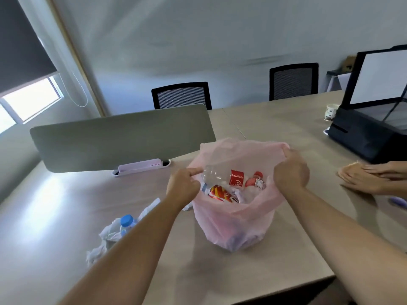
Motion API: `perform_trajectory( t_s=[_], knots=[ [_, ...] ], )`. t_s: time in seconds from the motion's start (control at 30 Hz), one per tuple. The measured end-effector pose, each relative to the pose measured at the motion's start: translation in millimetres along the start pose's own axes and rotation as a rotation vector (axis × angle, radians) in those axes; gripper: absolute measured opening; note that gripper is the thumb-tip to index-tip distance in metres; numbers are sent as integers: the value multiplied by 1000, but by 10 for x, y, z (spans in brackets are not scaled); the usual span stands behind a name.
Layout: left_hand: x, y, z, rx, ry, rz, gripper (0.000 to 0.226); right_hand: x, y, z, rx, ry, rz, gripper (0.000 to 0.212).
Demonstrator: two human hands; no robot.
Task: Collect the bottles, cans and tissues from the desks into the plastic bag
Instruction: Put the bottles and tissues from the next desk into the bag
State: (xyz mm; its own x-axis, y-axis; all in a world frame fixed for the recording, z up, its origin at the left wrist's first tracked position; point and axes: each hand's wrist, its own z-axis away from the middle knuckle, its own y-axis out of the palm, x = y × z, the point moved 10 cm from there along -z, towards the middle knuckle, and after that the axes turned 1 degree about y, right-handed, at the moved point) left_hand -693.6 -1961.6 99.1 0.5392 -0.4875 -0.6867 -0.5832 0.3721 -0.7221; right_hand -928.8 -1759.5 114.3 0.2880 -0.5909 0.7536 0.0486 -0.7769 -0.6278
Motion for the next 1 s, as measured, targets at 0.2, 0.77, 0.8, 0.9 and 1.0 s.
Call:
perform_trajectory(
  t_s=[0.2, 0.77, 0.8, 0.9, 1.0],
  knots=[
    [231, 264, 252, 279, -73, -123, 78, 130, 168, 155, 94, -188, 224, 69],
    [10, 480, 612, 428, 13, -12, 90, -149, 230, 319, 202, -313, 643, 57],
    [35, 473, 613, 419, 8, 3, 88, -151, 235, 335, 197, -311, 707, 52],
    [59, 419, 617, 406, 18, 79, 85, -124, 280, 365, 196, -289, 835, 40],
    [35, 252, 588, 357, 70, 84, 80, 8, 333, 411, 194, -293, 793, 40]
  ],
)
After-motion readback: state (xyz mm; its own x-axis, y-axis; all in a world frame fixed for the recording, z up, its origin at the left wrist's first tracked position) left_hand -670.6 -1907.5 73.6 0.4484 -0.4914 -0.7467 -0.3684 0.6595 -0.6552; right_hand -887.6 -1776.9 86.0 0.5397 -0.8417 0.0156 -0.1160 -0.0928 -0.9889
